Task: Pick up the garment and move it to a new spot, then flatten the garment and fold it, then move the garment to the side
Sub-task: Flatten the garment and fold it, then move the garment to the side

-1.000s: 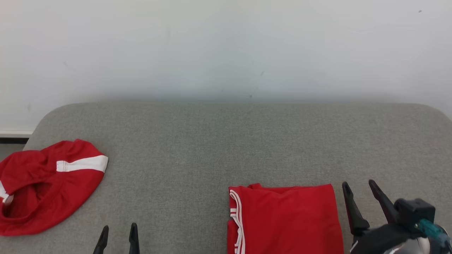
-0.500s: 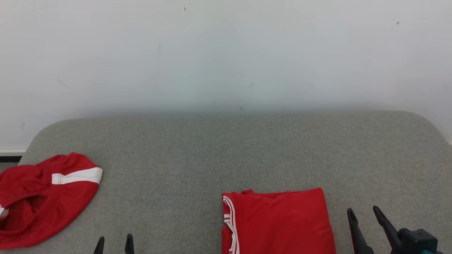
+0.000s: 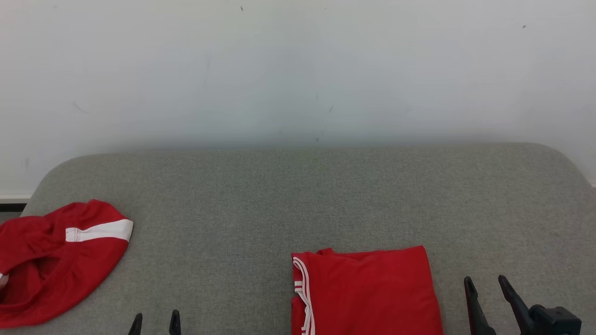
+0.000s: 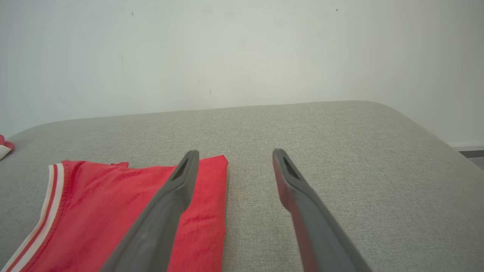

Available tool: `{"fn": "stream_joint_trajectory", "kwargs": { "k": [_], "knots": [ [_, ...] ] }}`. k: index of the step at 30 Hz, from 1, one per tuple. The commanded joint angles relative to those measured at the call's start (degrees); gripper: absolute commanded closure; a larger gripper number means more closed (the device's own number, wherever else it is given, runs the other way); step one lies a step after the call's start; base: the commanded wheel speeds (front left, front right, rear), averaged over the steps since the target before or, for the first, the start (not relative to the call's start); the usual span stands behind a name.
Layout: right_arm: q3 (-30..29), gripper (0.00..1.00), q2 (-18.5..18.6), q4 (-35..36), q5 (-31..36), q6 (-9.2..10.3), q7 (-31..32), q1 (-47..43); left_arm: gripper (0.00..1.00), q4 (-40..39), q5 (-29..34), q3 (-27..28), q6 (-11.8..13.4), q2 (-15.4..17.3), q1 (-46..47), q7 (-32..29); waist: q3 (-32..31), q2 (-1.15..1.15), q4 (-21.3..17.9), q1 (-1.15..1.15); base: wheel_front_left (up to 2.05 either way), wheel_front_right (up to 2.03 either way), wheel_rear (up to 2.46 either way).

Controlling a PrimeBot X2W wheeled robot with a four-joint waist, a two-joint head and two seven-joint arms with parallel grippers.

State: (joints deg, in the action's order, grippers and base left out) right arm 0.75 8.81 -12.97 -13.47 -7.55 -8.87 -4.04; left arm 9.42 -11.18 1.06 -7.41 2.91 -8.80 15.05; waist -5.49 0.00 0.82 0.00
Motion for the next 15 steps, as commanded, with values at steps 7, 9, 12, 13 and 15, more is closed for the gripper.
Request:
{"fn": "stream_joint_trajectory", "kwargs": {
  "k": [7, 9, 12, 13, 15],
  "knots": [
    [-1.0, 0.0, -1.2, -0.1, 1.4, 0.14, -0.1, 0.5, 0.0, 0.2, -0.7, -0.8, -0.1, 0.0, -0.2, 0.2, 0.3, 0.0, 0.1, 0.0, 0.0, 0.0, 0.0],
    [-1.1, 0.0, -1.4, -0.3, 1.0, 0.14, 0.1, 0.5, 0.0, 0.2, -0.7, -0.8, -0.1, 0.0, -0.3, 0.2, 0.3, 0.0, 0.1, 0.0, 0.0, 0.0, 0.0],
    [-1.1, 0.0, -1.7, -0.5, 1.3, 0.14, 0.3, 0.5, 0.0, 0.1, -0.5, -0.7, -0.1, 0.0, -0.4, 0.2, 0.3, 0.0, 0.2, 0.0, 0.0, 0.0, 0.0],
    [-1.2, 0.0, -2.0, -0.5, 1.7, 0.14, 0.6, 0.4, 0.0, 0.1, -0.4, -0.6, -0.1, 0.0, -0.4, 0.2, 0.3, 0.0, 0.3, 0.0, 0.0, 0.0, 0.0],
    [-1.2, 0.0, -2.2, -0.6, 1.6, 0.14, 0.7, 0.5, 0.0, 0.2, -0.4, -0.4, -0.1, 0.0, -0.2, 0.2, 0.3, 0.0, 0.3, 0.0, 0.0, 0.0, 0.0]
  ]
}}
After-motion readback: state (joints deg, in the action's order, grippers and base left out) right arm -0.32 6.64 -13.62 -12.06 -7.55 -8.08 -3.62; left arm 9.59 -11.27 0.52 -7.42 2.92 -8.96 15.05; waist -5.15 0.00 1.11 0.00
